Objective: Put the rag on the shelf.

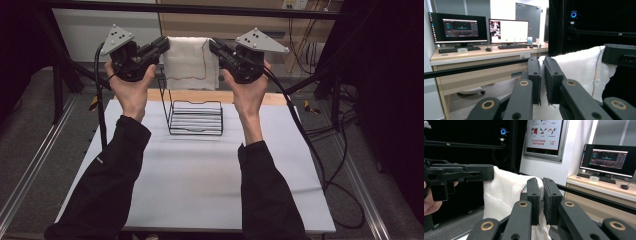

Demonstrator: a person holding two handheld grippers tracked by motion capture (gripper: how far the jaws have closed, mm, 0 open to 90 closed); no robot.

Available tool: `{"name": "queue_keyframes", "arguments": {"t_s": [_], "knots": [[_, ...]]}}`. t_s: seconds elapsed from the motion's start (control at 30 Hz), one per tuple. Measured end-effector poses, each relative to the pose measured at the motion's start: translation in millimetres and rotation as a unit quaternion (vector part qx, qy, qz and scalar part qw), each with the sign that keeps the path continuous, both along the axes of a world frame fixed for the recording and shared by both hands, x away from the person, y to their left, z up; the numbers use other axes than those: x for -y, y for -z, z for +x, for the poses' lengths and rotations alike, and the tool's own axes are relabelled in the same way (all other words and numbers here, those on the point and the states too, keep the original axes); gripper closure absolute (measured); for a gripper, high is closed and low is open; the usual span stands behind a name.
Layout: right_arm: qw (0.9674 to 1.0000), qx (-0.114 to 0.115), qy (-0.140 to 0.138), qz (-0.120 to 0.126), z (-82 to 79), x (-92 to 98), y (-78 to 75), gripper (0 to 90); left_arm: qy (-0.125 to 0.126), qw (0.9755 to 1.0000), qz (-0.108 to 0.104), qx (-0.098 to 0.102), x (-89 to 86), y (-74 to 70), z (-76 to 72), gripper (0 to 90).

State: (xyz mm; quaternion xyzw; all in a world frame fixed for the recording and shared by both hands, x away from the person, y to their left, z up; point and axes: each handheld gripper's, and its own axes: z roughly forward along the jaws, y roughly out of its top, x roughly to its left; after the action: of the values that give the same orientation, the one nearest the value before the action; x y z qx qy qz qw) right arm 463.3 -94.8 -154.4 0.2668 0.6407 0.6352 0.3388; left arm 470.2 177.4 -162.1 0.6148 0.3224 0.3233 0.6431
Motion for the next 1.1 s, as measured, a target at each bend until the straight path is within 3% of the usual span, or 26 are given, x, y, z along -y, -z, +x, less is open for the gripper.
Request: {"name": "queue_keyframes", "arguments": {"t_s": [0.23, 0.9, 1.1], "knots": [[1.0, 0.003, 0.005, 0.001, 7.7, -1.2, -7.0, 84.6, -0.004, 1.0, -0.001, 0.001, 0.9, -3.9, 8.8, 83.6], [0.9998, -0.011, 0.016, -0.001, 48.2, -8.8, -5.4, 84.6, -0.024, 0.9997, 0.006, -0.01, -0.5, -11.4, 45.0, 83.6], [0.9998, -0.014, 0.014, -0.003, 58.8, -10.7, -7.4, 84.5, -0.022, 0.9997, 0.0, -0.013, -3.2, -7.1, 54.1, 83.6]]}}
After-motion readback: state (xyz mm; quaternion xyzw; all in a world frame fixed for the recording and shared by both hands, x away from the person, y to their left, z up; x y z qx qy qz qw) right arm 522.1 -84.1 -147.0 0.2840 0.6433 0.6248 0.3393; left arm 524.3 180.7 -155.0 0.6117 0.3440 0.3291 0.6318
